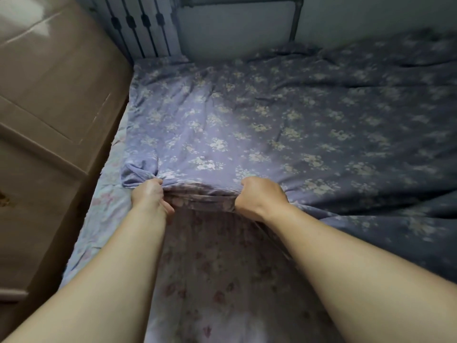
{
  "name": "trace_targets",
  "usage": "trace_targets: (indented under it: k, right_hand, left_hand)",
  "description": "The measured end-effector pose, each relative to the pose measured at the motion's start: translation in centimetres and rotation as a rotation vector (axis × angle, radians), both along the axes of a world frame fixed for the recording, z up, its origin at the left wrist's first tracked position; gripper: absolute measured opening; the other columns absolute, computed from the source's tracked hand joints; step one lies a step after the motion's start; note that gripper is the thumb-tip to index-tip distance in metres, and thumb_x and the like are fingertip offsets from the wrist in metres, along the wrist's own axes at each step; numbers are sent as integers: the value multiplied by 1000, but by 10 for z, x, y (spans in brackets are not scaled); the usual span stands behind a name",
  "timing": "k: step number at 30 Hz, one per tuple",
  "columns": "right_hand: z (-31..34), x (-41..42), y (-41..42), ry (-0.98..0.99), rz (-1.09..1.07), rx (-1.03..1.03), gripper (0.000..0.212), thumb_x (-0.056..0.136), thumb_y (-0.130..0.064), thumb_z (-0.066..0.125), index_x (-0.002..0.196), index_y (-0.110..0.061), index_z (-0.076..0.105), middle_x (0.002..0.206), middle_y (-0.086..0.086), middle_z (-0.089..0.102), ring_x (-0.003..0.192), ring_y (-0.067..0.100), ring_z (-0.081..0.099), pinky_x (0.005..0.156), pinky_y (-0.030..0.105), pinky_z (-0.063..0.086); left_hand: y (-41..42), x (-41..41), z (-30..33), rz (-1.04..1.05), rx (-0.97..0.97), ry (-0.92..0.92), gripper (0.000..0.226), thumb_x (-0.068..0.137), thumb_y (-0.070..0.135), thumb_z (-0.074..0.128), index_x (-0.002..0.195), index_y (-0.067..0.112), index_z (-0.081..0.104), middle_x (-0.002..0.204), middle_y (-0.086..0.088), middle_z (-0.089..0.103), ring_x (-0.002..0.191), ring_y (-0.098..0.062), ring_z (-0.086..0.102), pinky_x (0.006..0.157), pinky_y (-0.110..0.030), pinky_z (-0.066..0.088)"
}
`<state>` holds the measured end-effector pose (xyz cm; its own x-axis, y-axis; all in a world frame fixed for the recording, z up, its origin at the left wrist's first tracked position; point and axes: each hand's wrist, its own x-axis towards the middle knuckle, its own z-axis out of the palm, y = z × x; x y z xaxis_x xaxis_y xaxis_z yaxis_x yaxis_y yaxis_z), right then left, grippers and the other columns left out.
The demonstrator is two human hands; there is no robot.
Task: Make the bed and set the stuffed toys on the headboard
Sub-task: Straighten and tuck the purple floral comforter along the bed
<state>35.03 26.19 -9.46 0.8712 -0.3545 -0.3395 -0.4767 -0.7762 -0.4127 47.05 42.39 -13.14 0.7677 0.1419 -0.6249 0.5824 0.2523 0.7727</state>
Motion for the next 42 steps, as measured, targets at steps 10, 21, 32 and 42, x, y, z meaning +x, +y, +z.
trace_targets:
  k: [10,21,32,42]
  right_hand:
    - [10,7,22,147,148,101,23,81,-14,45,59,-13,39,62,5,39,58,22,39,47,26,25]
    - [-6,22,63,142,182,231,17,83,-14,47,67,-10,42,65,5,39,65,25,42,46,26,24]
    - [-24,25,67,230,202,164,19,83,-18,47,66,-11,45,66,4,43,74,30,47,52,25,32]
    - [14,35,75,142,238,221,27,83,-14,46,57,-14,36,59,5,36,54,20,31,46,27,23]
  left_hand:
    - [19,2,5,119,15,11,18,93,11,48,101,21,60,88,9,62,72,-7,62,63,-21,53]
    - [52,11,15,146,79,-8,30,94,14,49,123,19,56,79,3,57,76,-11,58,70,-28,49]
    - [59,-3,-5,130,69,69,17,97,17,48,80,17,51,63,2,49,32,-8,45,30,-6,31]
    - [60,18,22,331,128,-380,45,88,-4,43,130,8,51,126,-16,60,109,-29,63,89,-40,53]
